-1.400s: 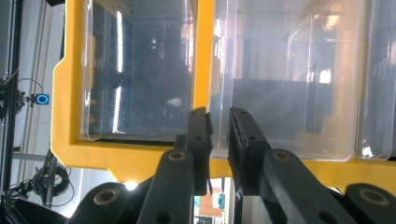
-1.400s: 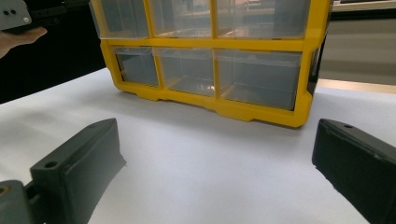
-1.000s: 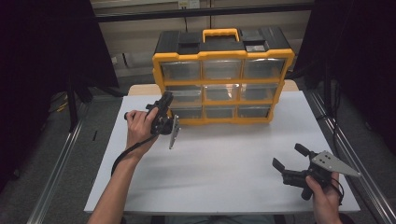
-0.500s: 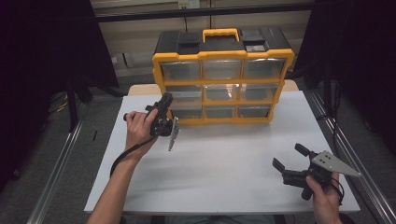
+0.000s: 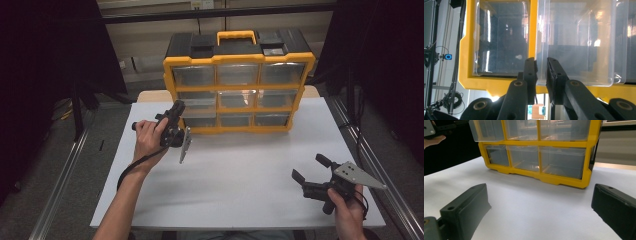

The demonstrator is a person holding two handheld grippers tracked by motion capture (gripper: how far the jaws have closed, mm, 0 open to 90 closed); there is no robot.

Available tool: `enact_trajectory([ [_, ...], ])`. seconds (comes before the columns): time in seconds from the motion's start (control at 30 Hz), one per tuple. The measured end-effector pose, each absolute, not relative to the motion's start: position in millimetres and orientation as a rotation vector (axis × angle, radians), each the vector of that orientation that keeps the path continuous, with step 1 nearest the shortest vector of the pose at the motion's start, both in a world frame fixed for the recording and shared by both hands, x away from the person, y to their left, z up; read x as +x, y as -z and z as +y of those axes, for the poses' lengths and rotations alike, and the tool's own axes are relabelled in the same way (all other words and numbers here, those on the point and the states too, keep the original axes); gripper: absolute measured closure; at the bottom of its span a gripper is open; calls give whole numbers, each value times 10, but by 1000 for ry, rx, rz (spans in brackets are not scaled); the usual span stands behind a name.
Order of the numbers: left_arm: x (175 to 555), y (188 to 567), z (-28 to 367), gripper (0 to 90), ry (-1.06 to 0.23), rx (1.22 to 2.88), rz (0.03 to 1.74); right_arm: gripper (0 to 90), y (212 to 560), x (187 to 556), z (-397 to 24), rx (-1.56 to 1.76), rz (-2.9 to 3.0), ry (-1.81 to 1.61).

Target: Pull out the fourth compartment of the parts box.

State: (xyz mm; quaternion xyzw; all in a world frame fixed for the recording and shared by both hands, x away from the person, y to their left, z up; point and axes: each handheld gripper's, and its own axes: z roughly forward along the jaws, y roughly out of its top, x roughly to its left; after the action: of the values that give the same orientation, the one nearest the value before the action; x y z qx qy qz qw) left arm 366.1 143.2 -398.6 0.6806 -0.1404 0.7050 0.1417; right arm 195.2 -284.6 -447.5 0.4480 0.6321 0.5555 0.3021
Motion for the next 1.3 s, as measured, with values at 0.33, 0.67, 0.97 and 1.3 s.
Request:
enact_trajectory([
  [0.33, 3631, 3978, 1440, 788, -2065, 1971, -447, 10, 4475, 1954, -2844, 1185, 1682, -1470],
  [0.67, 3620, 4000, 1439, 806, -2013, 1946, -441, 10, 4476, 1956, -2830, 1194, 1682, -1483],
  [0.97, 3637, 3968, 1434, 765, -2019, 1950, -416, 10, 4478, 1959, -2829, 1193, 1682, -1481],
  [1.3, 3644, 3957, 1380, 795, -2025, 2006, -370, 10, 4475, 1954, -2836, 1193, 1679, -1479],
])
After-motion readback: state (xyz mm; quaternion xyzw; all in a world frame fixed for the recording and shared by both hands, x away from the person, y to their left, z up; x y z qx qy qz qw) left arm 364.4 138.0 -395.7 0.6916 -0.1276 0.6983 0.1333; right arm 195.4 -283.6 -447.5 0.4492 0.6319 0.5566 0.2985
